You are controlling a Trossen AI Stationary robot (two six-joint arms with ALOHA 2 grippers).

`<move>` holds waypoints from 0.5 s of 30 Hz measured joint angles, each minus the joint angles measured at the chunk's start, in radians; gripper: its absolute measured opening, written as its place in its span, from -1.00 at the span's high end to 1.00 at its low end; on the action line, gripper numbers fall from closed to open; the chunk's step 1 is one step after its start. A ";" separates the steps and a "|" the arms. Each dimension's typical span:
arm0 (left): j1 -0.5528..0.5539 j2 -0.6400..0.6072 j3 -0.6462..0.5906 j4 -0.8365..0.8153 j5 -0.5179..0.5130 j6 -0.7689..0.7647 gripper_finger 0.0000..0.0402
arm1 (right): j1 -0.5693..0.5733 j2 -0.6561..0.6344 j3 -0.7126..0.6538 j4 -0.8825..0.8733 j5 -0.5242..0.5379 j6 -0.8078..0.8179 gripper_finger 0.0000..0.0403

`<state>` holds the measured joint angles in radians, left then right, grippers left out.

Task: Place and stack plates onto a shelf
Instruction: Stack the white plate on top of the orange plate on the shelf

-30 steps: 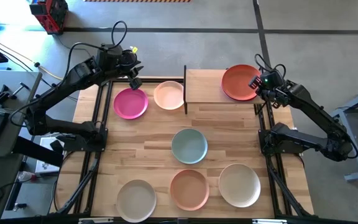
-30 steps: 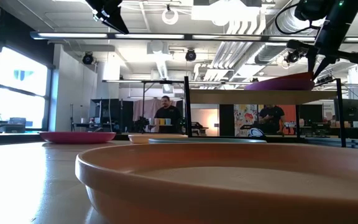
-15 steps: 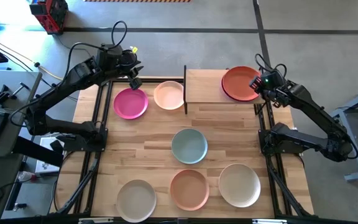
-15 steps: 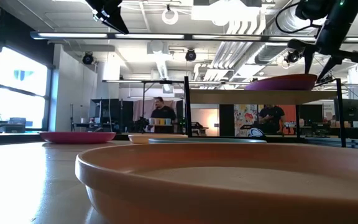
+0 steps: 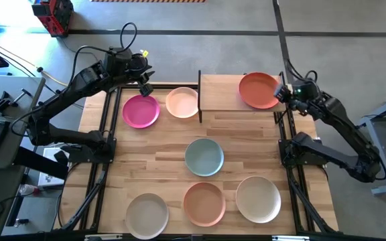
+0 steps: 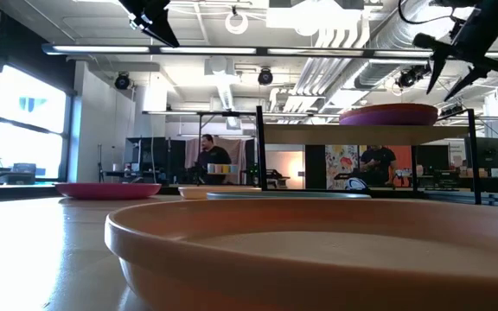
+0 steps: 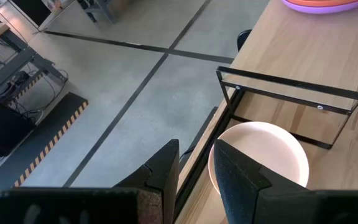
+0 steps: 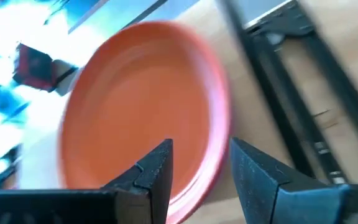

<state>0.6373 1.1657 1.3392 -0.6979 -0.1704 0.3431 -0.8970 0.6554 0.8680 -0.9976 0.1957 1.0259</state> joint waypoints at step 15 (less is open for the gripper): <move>0.000 0.000 0.000 0.000 0.000 0.000 0.55 | 0.001 -0.046 0.000 0.109 -0.652 -0.266 0.32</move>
<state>0.6370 1.1660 1.3392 -0.6980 -0.1707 0.3431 -0.8959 0.6092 0.8684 -0.8881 -0.4563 0.7601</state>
